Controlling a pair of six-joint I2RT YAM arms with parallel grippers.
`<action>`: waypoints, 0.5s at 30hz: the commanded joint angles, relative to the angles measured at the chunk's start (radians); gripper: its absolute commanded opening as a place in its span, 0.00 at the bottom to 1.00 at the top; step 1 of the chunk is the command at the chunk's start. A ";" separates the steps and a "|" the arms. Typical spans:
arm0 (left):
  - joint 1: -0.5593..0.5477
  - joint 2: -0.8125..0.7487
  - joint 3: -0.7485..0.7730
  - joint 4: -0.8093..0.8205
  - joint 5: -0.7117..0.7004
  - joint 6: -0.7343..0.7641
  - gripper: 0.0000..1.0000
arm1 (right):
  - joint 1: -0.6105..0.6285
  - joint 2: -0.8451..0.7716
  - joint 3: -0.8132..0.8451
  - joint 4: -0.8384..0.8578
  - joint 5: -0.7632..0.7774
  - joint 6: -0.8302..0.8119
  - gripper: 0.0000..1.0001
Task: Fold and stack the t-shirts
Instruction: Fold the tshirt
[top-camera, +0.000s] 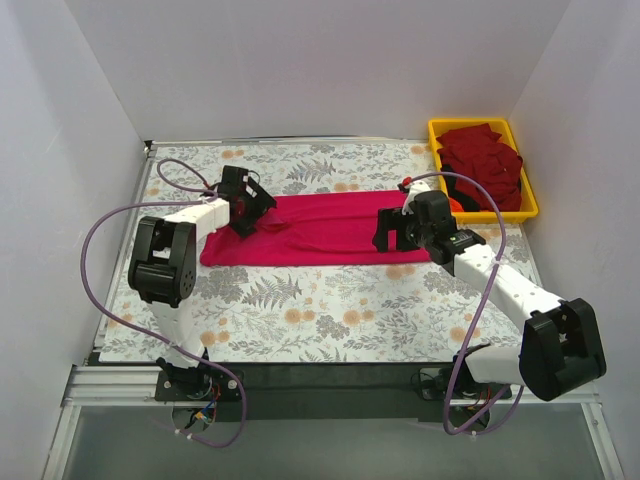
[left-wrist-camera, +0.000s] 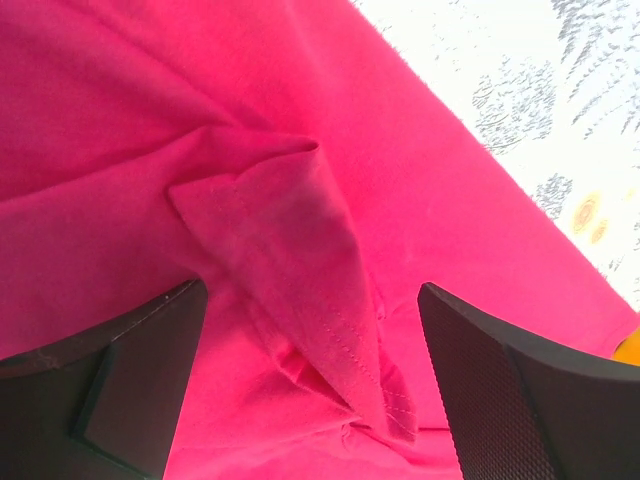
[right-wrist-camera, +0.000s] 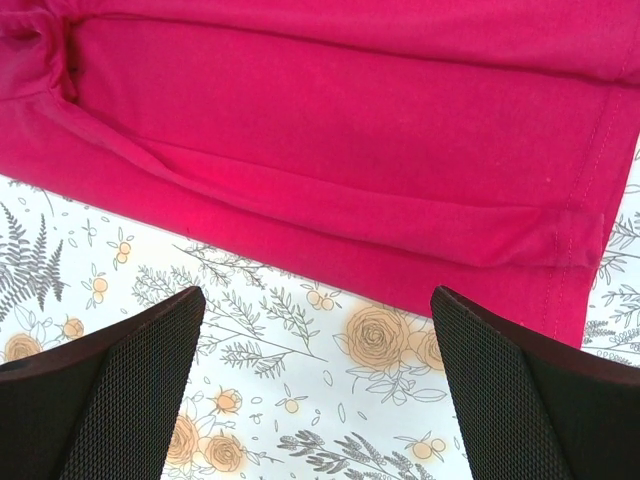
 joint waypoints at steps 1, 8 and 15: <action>-0.006 0.003 0.043 0.004 -0.022 -0.011 0.79 | -0.011 -0.026 -0.015 0.004 -0.005 -0.008 0.84; -0.012 0.038 0.070 0.004 -0.002 -0.031 0.79 | -0.022 -0.024 -0.015 0.004 -0.013 -0.010 0.84; -0.024 0.070 0.138 0.004 -0.002 -0.041 0.77 | -0.028 -0.043 -0.024 0.002 -0.008 -0.011 0.84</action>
